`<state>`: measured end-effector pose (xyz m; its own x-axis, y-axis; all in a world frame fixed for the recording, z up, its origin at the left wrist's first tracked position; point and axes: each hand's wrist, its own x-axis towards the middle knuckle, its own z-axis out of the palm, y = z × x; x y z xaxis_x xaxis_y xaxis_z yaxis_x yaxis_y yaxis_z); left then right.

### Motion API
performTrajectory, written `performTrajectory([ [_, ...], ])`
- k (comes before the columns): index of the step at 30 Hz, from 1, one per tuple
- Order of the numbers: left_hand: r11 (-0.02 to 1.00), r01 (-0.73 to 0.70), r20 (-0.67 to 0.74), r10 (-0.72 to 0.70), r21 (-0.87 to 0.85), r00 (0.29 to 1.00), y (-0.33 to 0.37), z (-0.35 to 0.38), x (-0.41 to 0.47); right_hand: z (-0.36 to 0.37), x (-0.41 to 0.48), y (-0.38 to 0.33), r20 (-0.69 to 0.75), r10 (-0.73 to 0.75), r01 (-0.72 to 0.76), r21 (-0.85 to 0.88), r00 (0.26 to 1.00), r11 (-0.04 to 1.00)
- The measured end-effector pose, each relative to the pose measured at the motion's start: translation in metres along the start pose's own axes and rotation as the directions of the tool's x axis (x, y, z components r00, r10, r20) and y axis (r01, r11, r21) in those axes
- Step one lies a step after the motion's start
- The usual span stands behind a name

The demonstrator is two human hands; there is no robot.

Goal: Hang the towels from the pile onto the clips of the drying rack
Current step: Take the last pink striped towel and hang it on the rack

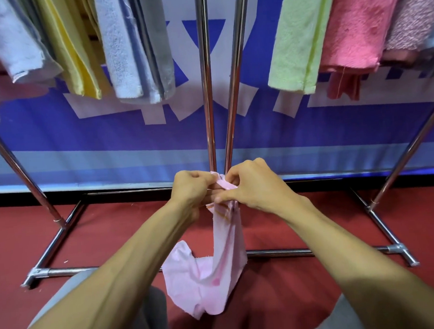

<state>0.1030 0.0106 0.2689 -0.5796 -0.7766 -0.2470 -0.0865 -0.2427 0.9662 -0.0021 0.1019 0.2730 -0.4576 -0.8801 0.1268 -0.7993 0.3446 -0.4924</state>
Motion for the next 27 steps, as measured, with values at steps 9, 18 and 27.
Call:
performTrajectory([
  [9,0.885,-0.193,0.137,0.148,0.423,0.979,-0.001,-0.019,0.015,-0.017,0.003,0.010,-0.022,-0.100,0.101,0.036,0.995,0.994],
  [18,0.205,-0.534,0.513,0.147,0.820,0.846,-0.011,-0.031,0.025,-0.041,0.000,0.025,-0.164,-0.190,0.228,0.259,0.968,0.939],
  [27,0.410,-0.546,0.353,0.458,0.730,0.816,0.000,-0.028,0.024,-0.041,-0.009,0.076,-0.342,0.094,-0.073,0.073,0.935,0.995],
])
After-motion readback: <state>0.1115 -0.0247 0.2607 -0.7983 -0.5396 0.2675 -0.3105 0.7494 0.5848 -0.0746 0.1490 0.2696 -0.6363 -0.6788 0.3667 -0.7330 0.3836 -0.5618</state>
